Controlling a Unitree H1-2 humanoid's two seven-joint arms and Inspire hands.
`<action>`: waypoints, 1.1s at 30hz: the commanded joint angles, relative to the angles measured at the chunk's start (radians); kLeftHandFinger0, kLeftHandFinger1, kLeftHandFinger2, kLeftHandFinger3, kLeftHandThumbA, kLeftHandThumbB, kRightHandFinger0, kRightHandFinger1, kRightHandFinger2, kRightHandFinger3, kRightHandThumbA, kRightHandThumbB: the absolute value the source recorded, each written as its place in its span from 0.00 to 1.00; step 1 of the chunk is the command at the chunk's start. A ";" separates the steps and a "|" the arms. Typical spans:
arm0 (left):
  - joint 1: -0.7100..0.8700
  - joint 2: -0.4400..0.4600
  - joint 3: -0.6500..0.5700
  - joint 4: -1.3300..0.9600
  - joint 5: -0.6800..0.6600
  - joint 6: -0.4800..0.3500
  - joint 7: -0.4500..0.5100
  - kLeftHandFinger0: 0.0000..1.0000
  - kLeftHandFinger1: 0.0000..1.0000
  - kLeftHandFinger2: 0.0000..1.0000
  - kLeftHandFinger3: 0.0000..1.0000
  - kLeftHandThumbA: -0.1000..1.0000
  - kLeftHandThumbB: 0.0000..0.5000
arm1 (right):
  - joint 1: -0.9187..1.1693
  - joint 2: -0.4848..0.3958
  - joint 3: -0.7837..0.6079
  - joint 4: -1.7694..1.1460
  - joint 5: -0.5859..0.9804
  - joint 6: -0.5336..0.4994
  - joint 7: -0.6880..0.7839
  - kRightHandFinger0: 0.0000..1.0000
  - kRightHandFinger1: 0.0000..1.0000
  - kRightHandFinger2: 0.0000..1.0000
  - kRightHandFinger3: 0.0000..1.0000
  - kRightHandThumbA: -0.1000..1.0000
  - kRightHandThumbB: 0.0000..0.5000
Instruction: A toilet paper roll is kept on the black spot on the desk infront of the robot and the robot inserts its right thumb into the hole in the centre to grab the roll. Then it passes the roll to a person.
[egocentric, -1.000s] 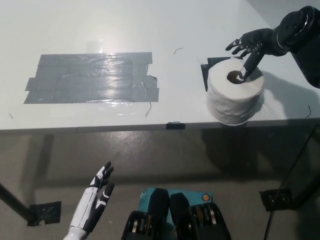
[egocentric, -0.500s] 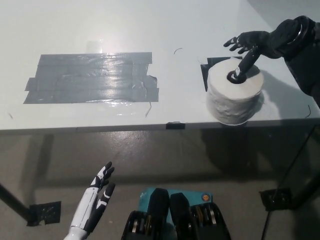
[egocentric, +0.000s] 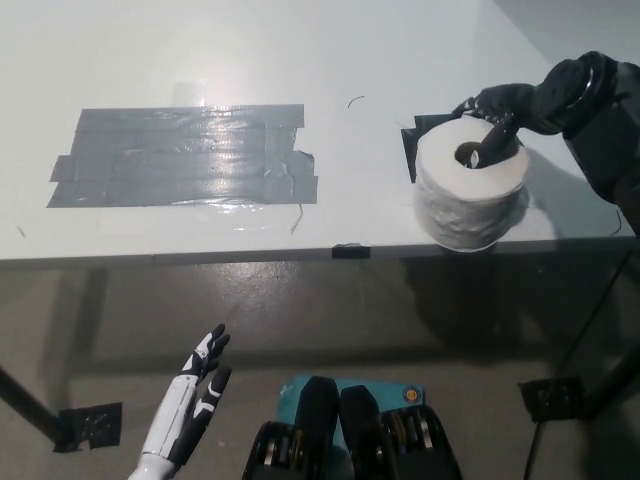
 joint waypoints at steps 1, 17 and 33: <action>-0.011 0.007 -0.002 -0.019 -0.004 -0.026 -0.003 1.00 1.00 1.00 1.00 1.00 0.29 | -0.091 0.013 0.058 0.029 -0.077 0.004 0.025 1.00 1.00 1.00 1.00 0.95 0.64; -0.026 0.007 -0.006 -0.027 0.012 -0.025 -0.004 1.00 1.00 1.00 1.00 1.00 0.28 | 0.042 0.059 0.009 0.036 -0.066 -0.016 -0.172 0.02 0.26 0.37 0.50 0.00 0.44; -0.051 -0.008 0.002 -0.001 0.006 -0.033 0.010 1.00 1.00 1.00 1.00 0.99 0.23 | 0.197 -0.028 -0.520 -0.068 0.302 -0.032 -0.151 0.23 0.76 1.00 1.00 0.00 0.34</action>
